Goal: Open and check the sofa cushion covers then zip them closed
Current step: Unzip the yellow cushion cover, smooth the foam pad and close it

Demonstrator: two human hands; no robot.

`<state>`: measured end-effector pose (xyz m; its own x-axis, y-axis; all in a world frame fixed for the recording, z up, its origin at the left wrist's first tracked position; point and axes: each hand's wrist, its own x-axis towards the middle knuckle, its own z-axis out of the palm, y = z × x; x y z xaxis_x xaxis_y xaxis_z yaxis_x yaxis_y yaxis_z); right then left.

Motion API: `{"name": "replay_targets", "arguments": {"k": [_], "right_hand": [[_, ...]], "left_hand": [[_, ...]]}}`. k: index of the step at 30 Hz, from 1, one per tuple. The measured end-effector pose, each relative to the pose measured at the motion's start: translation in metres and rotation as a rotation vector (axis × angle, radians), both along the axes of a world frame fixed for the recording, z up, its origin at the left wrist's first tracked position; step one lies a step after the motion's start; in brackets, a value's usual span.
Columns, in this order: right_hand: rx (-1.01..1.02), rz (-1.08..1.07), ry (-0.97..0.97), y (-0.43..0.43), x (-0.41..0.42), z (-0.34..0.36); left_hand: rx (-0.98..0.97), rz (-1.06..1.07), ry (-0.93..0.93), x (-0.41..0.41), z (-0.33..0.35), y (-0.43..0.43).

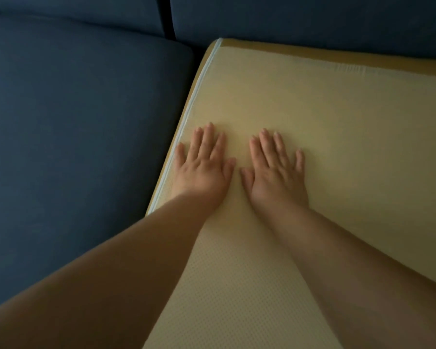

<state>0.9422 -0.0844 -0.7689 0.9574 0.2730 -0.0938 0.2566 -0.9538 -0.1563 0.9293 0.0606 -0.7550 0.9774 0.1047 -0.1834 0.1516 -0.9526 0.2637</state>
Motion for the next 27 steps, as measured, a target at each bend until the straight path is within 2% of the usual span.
{"name": "replay_targets", "arguments": {"k": [2, 4, 6, 8, 10, 16, 19, 21, 25, 27], "right_hand": [[0.072, -0.015, -0.025, -0.006, -0.007, 0.019], [0.149, -0.038, -0.143, -0.014, -0.028, 0.040], [0.128, -0.037, -0.179, -0.027, -0.056, 0.035], [0.050, 0.012, -0.089, -0.037, -0.080, 0.014], [0.023, 0.021, 0.006, -0.042, -0.085, 0.003], [0.107, -0.053, -0.153, -0.073, -0.090, 0.024], [0.017, -0.028, -0.019, -0.094, -0.107, 0.009], [0.032, -0.031, -0.005, -0.095, -0.104, 0.008], [0.115, -0.116, -0.209, -0.114, -0.100, 0.037], [0.064, -0.128, -0.181, -0.139, -0.110, 0.031]], "left_hand": [[-0.031, -0.015, -0.092, -0.014, 0.017, -0.005], [-0.028, -0.048, -0.204, -0.041, 0.032, -0.013], [-0.006, -0.076, -0.160, -0.067, 0.030, -0.021], [0.042, -0.090, 0.001, -0.082, 0.014, -0.026], [0.063, -0.079, 0.052, -0.085, 0.003, -0.025], [0.046, -0.133, -0.097, -0.099, 0.022, -0.048], [0.026, -0.185, 0.016, -0.113, 0.010, -0.064], [0.044, -0.154, 0.025, -0.112, 0.007, -0.066], [0.004, -0.179, -0.167, -0.107, 0.027, -0.102], [-0.060, -0.194, -0.168, -0.102, 0.025, -0.132]]}}
